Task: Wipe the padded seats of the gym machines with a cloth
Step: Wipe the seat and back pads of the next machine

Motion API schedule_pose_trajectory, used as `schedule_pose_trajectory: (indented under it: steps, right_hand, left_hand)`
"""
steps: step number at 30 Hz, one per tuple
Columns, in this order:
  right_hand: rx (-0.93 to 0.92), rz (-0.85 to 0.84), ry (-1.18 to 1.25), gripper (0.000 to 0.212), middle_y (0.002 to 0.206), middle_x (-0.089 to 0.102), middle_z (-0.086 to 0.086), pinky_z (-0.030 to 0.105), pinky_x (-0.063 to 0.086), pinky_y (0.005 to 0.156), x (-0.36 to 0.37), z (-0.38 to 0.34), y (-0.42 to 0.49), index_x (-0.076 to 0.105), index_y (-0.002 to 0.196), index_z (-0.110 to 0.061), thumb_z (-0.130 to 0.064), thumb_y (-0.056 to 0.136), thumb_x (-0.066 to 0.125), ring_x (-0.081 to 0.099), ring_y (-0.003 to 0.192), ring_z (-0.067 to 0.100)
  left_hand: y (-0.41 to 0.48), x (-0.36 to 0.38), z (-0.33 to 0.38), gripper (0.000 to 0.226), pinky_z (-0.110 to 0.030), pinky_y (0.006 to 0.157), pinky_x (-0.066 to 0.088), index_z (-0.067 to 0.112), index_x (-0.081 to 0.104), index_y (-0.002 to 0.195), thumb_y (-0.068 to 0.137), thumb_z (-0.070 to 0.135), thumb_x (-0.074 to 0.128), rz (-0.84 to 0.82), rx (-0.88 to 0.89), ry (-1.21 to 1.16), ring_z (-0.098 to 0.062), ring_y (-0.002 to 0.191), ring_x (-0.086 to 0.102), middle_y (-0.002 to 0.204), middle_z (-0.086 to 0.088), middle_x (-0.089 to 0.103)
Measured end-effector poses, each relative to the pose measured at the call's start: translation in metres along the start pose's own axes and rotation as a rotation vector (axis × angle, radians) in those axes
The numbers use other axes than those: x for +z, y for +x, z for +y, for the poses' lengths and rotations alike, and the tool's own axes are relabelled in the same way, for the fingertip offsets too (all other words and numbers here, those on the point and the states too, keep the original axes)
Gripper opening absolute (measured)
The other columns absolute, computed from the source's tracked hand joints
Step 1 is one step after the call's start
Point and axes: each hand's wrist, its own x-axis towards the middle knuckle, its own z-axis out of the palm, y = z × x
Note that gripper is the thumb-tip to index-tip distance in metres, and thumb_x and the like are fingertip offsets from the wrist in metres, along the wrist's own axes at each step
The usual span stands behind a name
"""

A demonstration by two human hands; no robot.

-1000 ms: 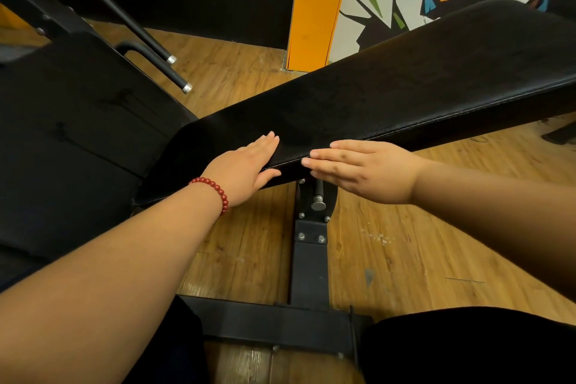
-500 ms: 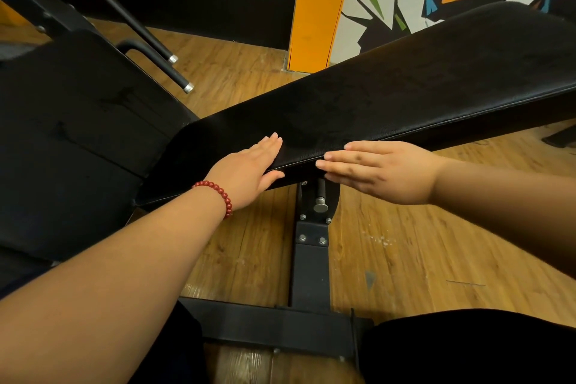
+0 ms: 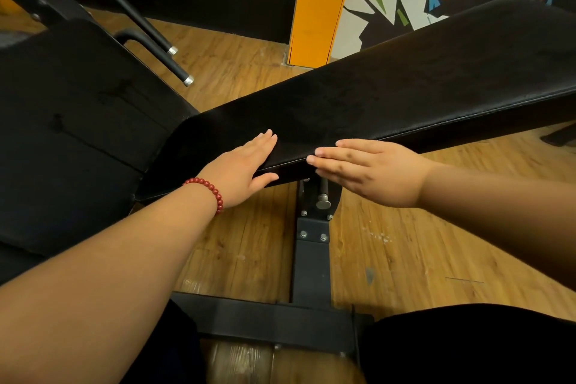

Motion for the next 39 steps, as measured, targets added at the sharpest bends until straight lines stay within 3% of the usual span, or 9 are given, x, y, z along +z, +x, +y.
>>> schedule_pose_trajectory:
  steps: [8,12,19,23,26,31,39]
  right_hand:
    - [-0.021,-0.017,-0.02,0.065,0.151,0.038,0.01,0.041,0.02,0.114,0.004,-0.013,0.037,0.045,0.141,-0.009,-0.017,0.08,0.067,0.036,0.14,0.026]
    - [-0.028,0.007,0.01,0.058,0.15,0.04,0.011,0.041,0.023,0.113,0.004,-0.004,0.011,0.048,0.139,-0.006,-0.007,0.081,0.056,0.038,0.138,0.027]
    - [0.005,-0.022,-0.03,0.064,0.154,0.033,0.011,0.041,0.016,0.115,0.011,-0.027,0.056,0.031,0.141,-0.007,-0.019,0.087,0.062,0.03,0.143,0.026]
    - [-0.021,-0.01,-0.019,0.063,0.151,0.037,0.011,0.041,0.019,0.114,0.007,-0.016,0.04,0.046,0.139,-0.008,-0.015,0.08,0.068,0.034,0.141,0.027]
    - [-0.024,-0.008,-0.048,0.061,0.152,0.029,0.011,0.041,0.018,0.114,0.007,-0.012,0.027,0.049,0.138,-0.007,-0.013,0.08,0.067,0.026,0.141,0.025]
    - [-0.018,-0.088,-0.061,0.059,0.159,0.014,0.012,0.041,0.004,0.115,0.012,-0.036,0.068,0.023,0.147,-0.007,-0.02,0.096,0.05,0.013,0.147,0.027]
    - [-0.018,-0.011,-0.031,0.061,0.152,0.035,0.011,0.041,0.017,0.114,0.009,-0.024,0.056,0.048,0.139,-0.007,-0.018,0.082,0.067,0.032,0.142,0.028]
  left_hand:
    - [-0.001,0.0,-0.008,0.073,-0.034,0.118,0.023,0.02,0.005,0.155,0.098,0.042,0.046,-0.011,0.026,-0.004,-0.013,0.148,0.011,0.162,0.004,0.003]
    - [-0.005,-0.001,-0.011,0.072,-0.03,0.116,0.022,0.021,0.003,0.155,0.099,0.042,0.043,-0.033,0.003,0.015,-0.013,0.148,0.012,0.162,0.004,0.002]
    - [-0.004,0.003,-0.012,0.069,-0.031,0.115,0.025,0.021,0.006,0.154,0.1,0.039,0.044,-0.011,0.0,-0.008,-0.013,0.147,0.014,0.162,0.004,0.004]
    - [-0.005,0.001,-0.014,0.07,-0.03,0.116,0.024,0.021,0.005,0.155,0.1,0.04,0.044,-0.023,0.013,0.01,-0.012,0.147,0.012,0.162,0.004,0.003]
    - [-0.009,-0.001,-0.017,0.071,-0.03,0.115,0.024,0.02,0.005,0.155,0.1,0.039,0.045,-0.031,0.009,0.03,-0.013,0.147,0.013,0.162,0.004,0.002]
    - [-0.018,0.0,-0.031,0.072,-0.032,0.114,0.028,0.019,0.006,0.155,0.099,0.04,0.047,-0.055,-0.032,0.045,-0.014,0.147,0.017,0.162,0.003,0.004]
    - [-0.024,-0.006,-0.036,0.069,-0.026,0.114,0.024,0.019,0.004,0.155,0.101,0.036,0.044,-0.099,-0.084,0.042,-0.014,0.146,0.019,0.162,0.001,0.007]
